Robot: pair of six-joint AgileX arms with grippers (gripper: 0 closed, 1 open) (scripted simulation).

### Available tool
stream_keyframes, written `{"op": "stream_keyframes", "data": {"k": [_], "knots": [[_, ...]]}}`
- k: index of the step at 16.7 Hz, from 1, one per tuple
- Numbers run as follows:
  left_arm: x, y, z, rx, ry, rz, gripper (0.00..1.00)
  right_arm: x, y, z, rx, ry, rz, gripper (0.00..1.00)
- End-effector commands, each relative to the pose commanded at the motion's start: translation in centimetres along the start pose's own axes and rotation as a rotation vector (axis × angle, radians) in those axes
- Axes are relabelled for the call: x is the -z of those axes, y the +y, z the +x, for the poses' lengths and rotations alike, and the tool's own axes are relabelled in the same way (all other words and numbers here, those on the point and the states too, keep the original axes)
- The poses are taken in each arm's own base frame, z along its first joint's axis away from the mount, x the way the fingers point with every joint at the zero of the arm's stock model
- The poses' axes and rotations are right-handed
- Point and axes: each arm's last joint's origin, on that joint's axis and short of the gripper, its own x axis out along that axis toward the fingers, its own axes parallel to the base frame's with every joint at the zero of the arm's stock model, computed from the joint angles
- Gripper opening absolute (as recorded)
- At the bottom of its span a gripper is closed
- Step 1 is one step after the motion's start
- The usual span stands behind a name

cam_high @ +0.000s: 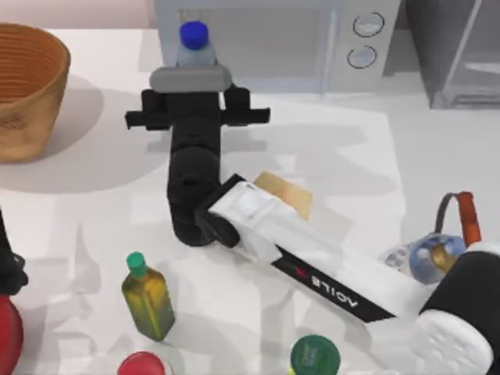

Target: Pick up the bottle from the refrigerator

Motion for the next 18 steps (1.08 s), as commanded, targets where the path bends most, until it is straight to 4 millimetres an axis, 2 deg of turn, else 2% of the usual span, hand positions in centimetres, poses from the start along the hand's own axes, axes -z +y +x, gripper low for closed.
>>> {"op": "stream_keyframes", "data": {"k": [3, 16, 18], "knots": [[0.0, 0.0, 0.0, 0.0, 0.0, 0.0, 1.0, 0.0, 0.0, 0.0, 0.0, 0.0, 0.0, 0.0], [0.0, 0.0, 0.0, 0.0, 0.0, 0.0, 1.0, 0.0, 0.0, 0.0, 0.0, 0.0, 0.0, 0.98], [0.0, 0.0, 0.0, 0.0, 0.0, 0.0, 1.0, 0.0, 0.0, 0.0, 0.0, 0.0, 0.0, 1.0]]}}
